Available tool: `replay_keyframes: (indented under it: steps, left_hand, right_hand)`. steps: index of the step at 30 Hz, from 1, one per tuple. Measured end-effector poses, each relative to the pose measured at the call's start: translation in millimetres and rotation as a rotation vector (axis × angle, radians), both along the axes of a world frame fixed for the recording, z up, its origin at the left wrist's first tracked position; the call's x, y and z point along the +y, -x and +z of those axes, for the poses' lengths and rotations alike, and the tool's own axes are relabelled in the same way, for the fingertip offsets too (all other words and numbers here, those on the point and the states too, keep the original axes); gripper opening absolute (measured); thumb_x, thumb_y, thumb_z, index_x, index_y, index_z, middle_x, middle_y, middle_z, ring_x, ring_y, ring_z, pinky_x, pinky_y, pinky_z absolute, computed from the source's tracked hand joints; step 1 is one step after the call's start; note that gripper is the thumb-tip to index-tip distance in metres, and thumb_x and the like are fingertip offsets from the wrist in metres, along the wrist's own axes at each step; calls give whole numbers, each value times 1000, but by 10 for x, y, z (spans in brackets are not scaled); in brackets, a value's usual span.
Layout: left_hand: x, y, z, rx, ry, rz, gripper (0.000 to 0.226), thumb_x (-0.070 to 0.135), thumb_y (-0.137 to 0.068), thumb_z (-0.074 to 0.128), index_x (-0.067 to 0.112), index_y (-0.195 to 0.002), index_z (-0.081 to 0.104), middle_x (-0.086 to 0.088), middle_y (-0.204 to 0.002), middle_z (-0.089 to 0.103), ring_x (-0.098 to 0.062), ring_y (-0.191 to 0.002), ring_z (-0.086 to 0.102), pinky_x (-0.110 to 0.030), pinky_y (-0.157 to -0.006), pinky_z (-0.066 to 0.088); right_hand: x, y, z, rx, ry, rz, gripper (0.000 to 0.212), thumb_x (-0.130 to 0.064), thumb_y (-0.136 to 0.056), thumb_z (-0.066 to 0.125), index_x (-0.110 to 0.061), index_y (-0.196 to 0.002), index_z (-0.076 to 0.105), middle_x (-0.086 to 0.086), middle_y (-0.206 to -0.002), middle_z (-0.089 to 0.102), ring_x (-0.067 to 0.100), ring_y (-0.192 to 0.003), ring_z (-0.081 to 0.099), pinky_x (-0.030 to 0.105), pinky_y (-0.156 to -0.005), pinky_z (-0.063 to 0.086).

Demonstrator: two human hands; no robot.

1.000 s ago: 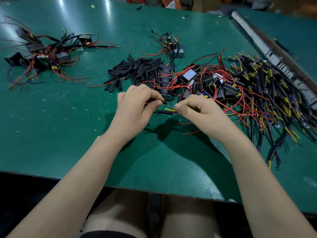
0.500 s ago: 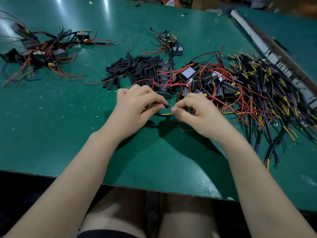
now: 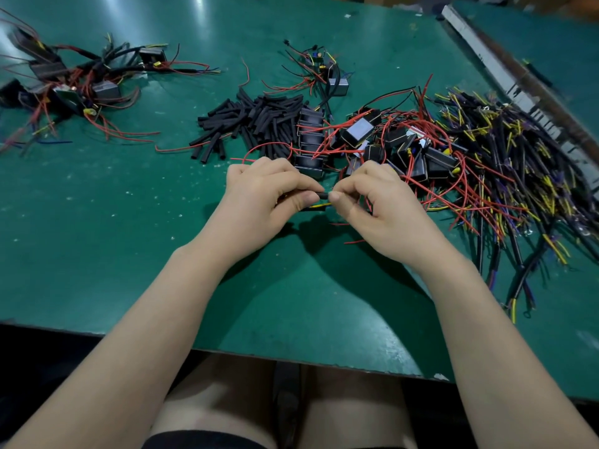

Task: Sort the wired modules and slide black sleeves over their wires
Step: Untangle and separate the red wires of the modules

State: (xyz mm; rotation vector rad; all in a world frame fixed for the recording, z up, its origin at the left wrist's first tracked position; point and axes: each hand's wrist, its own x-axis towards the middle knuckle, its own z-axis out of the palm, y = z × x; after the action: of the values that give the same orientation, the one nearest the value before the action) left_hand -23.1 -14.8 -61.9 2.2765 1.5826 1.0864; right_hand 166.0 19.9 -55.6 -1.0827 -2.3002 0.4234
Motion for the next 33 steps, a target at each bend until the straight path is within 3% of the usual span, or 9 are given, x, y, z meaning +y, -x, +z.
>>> replay_keyframes:
  steps: [5, 9, 11, 15, 21, 24, 27, 31, 33]
  left_hand:
    - [11, -6, 1, -112, -31, 11, 16, 27, -87, 63, 20, -96, 74, 5, -91, 65, -18, -90, 61, -51, -83, 43]
    - [20, 5, -13, -163, -28, 39, 16, 24, -87, 64, 16, -96, 74, 8, -89, 63, -13, -87, 58, -51, -81, 46]
    - [18, 0, -23, -155, -2, 27, 19, 27, -87, 62, 18, -98, 74, 10, -89, 61, -14, -89, 59, -52, -83, 45]
    - [18, 6, -32, -143, 32, 1, 20, 30, -88, 62, 22, -101, 74, 3, -93, 66, -15, -92, 61, -55, -85, 44]
    - [2, 11, -2, -108, 83, -12, 28, 40, -90, 48, 32, -106, 70, 9, -89, 64, -11, -92, 60, -55, -89, 42]
    - [-10, 78, 37, -292, 111, 58, 29, 43, -96, 32, 48, -102, 60, 11, -85, 70, -6, -92, 64, -51, -97, 42]
    - [-18, 182, 63, -423, 142, 132, 40, 50, -96, 25, 43, -95, 65, 10, -85, 72, -1, -92, 64, -44, -101, 41]
    - [-18, 230, 34, -197, 123, 131, 27, 67, -75, 45, 51, -91, 60, 28, -85, 62, -1, -100, 51, -46, -102, 34]
    - [-33, 228, -11, -76, 132, 114, 39, 71, -63, 57, 53, -98, 54, 33, -92, 55, -6, -108, 44, -38, -99, 26]
  right_hand:
    - [8, -52, 27, 66, 6, -34, 22, -26, -96, 55, -12, -101, 71, 7, -90, 57, 27, -93, 48, 30, -85, 34]
    - [27, -90, -16, -126, 17, -25, 25, -34, -91, 62, -16, -104, 72, 0, -101, 56, 29, -105, 45, 45, -96, 35]
    - [39, -89, -29, -173, -2, -10, 24, -32, -92, 61, -15, -105, 72, 3, -104, 60, 30, -104, 46, 52, -93, 36]
    - [55, -102, -32, -136, -54, 18, 22, -28, -93, 61, -13, -105, 72, 4, -90, 63, 32, -90, 51, 52, -82, 43]
    - [62, -106, -28, -65, -84, 76, 19, -21, -92, 61, -9, -100, 72, 1, -75, 57, 16, -71, 47, 33, -67, 42]
    - [66, -89, -42, -2, -95, 57, 21, -23, -93, 59, -9, -102, 71, 1, -82, 65, 11, -74, 52, 23, -69, 40]
    - [60, -77, -55, 142, -32, 2, 21, -23, -92, 63, -14, -110, 70, -16, -88, 62, 0, -81, 53, 8, -74, 39]
    - [45, -46, -61, 327, -8, -22, 16, -21, -90, 64, -22, -105, 70, -27, -82, 64, -4, -74, 59, 12, -70, 45]
    - [37, -40, -35, 408, 7, -19, 13, -24, -90, 62, -31, -99, 69, -30, -82, 66, -5, -77, 62, 15, -73, 48]
